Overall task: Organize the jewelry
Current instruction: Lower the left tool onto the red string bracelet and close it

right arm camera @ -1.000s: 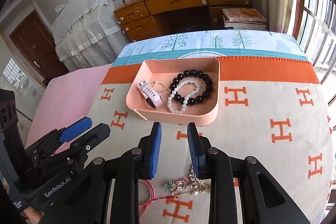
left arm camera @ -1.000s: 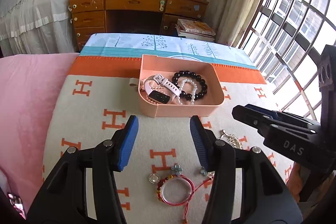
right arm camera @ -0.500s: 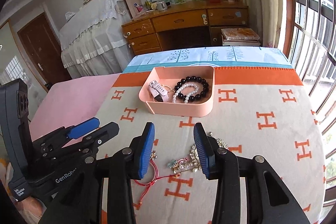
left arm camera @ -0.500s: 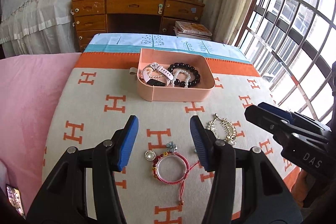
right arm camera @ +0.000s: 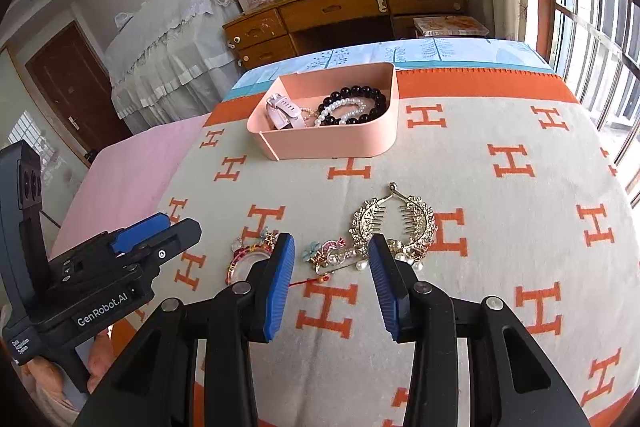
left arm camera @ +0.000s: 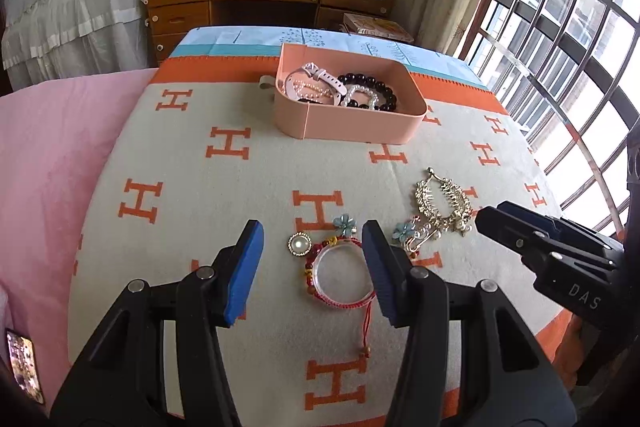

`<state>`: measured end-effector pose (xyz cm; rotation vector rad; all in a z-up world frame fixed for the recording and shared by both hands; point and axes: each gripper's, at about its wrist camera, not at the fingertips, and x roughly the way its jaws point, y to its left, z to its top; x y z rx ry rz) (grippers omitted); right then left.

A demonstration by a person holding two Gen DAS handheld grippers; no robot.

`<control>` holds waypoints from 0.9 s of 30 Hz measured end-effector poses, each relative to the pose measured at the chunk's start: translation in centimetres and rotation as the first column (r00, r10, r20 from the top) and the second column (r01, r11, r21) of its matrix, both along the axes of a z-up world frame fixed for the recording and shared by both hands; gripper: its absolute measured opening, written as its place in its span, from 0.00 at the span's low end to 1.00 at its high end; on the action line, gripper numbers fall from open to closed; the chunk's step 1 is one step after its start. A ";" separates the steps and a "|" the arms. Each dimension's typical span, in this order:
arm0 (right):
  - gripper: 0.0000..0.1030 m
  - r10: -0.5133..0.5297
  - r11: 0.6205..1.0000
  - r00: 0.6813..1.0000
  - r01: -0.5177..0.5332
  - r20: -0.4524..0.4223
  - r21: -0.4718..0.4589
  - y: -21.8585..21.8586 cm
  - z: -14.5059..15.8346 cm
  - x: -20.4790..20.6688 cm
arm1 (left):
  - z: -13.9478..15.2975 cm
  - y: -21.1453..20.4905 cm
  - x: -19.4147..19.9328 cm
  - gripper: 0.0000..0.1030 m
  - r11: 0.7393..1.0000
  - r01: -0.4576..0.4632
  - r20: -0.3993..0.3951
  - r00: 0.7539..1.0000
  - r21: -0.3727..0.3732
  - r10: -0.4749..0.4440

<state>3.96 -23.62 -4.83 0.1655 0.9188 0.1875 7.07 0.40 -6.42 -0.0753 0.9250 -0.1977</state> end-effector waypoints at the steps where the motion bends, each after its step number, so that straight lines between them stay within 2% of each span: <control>1: 0.38 -0.001 1.000 1.000 0.001 -0.001 -0.002 -0.1 -0.2 0.0 | -0.3 0.2 -0.1 0.47 1.000 -0.003 -0.004 1.000 -0.001 0.003; 9: 0.38 -0.006 1.000 1.000 0.006 -0.014 -0.011 -0.4 -1.8 -0.2 | -3.4 1.6 0.0 0.47 1.000 -0.023 -0.071 0.997 -0.019 0.022; 17: 0.38 0.010 1.000 0.997 -0.010 -0.071 -0.002 -0.4 -4.8 0.3 | -5.5 0.7 0.8 0.47 0.999 -0.005 -0.125 0.992 -0.031 0.001; 22: 0.38 0.011 1.000 0.997 -0.011 -0.076 -0.001 -0.4 -5.6 0.5 | -6.6 0.2 1.5 0.46 1.000 -0.009 -0.165 0.986 -0.023 0.005; 25: 0.38 0.007 1.000 0.997 -0.007 -0.078 0.003 -0.6 -5.9 0.6 | -7.0 -0.3 2.1 0.37 1.000 -0.001 -0.174 0.985 -0.003 0.001; 27: 0.38 0.004 1.000 0.997 -0.003 -0.083 0.008 -0.9 -6.1 0.8 | -7.1 -0.7 2.5 0.35 1.000 0.002 -0.172 0.985 0.018 0.001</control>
